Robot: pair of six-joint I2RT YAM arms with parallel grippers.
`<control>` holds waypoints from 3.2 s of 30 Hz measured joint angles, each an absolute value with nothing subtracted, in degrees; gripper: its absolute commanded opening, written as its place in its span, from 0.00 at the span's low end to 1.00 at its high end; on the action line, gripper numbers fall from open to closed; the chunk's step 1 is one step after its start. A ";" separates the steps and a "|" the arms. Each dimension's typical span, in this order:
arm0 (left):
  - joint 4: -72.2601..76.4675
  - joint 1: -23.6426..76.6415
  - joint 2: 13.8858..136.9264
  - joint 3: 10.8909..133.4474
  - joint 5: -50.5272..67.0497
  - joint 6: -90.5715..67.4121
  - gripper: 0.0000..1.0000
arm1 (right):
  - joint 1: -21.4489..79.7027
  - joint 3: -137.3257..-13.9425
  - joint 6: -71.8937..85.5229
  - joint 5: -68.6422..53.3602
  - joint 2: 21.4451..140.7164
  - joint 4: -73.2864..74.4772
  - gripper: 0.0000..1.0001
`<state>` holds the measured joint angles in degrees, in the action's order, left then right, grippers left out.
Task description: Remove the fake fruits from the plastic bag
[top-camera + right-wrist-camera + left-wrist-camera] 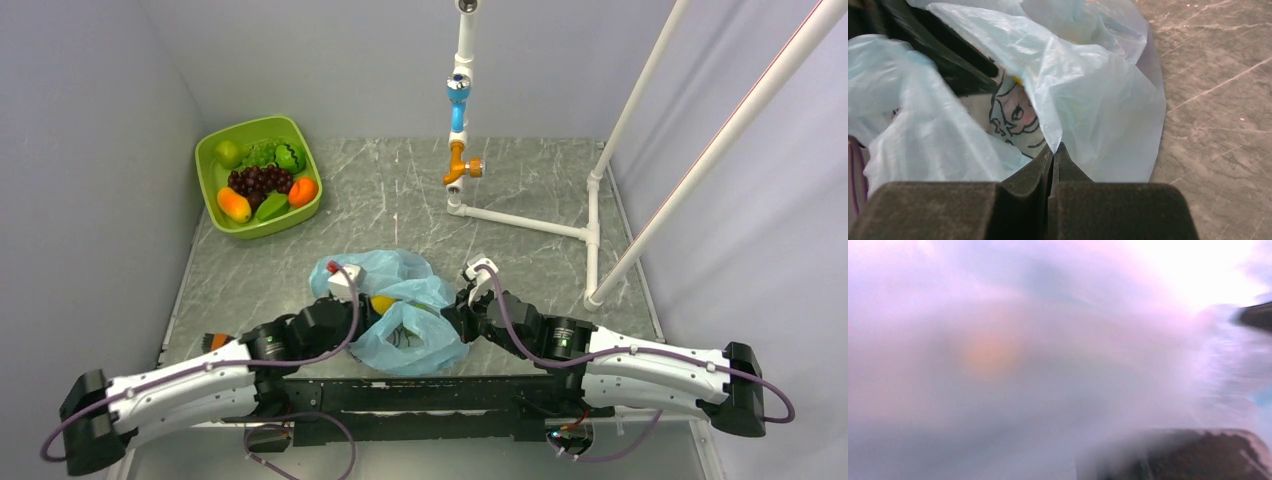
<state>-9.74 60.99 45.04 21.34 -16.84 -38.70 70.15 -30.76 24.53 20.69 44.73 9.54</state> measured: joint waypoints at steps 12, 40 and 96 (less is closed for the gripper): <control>-13.23 60.99 24.47 18.24 -13.98 -44.53 0.52 | 70.15 -27.97 25.26 18.94 47.94 7.86 0.52; -18.13 60.55 26.59 20.21 -14.37 -48.14 0.85 | 79.72 -50.17 11.29 -11.22 68.95 10.70 0.21; -16.14 15.18 36.05 33.17 32.12 -32.95 0.93 | 77.67 -49.43 16.84 17.17 72.51 5.54 0.39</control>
<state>-16.14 15.18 36.05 33.17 32.12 -32.95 77.67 -49.43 16.84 17.17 72.51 5.54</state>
